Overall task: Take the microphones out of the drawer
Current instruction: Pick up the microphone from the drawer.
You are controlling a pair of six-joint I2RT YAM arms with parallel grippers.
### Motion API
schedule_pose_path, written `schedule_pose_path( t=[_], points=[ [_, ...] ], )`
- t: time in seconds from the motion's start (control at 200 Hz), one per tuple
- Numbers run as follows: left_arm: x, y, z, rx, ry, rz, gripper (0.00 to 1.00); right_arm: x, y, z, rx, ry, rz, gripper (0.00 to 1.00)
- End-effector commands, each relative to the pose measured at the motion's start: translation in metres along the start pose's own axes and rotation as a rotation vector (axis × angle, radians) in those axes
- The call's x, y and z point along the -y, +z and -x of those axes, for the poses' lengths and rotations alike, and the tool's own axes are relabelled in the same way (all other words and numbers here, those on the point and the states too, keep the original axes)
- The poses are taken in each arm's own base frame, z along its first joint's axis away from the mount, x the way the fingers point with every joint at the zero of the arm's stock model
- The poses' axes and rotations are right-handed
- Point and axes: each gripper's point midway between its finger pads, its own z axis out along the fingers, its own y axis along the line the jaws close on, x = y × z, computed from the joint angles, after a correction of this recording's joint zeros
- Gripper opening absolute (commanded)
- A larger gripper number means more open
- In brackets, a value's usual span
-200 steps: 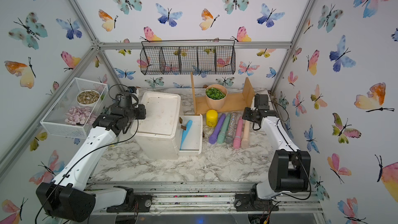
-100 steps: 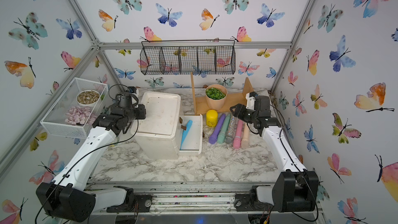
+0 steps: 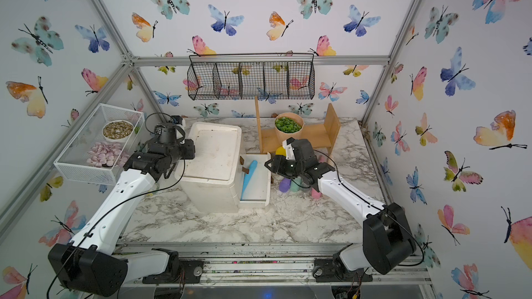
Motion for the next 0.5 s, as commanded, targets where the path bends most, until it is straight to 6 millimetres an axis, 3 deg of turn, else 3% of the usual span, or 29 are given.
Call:
schedule_pose_path(
  t=[0.0, 0.19, 0.37, 0.496],
  points=[
    [0.003, 0.013, -0.020, -0.068, -0.042, -0.011, 0.00, 0.002, 0.012, 0.002, 0.050, 0.052, -0.019, 0.55],
    [0.005, 0.015, -0.019, -0.067, -0.045, -0.021, 0.00, -0.009, 0.040, -0.014, 0.017, 0.058, -0.029, 0.53],
    [0.006, 0.015, -0.016, -0.057, -0.047, -0.022, 0.00, 0.005, 0.061, -0.023, 0.018, 0.128, -0.079, 0.53],
    [0.006, 0.015, -0.016, -0.051, -0.048, -0.024, 0.00, 0.003, 0.074, -0.023, 0.015, 0.131, -0.090, 0.52]
  ],
)
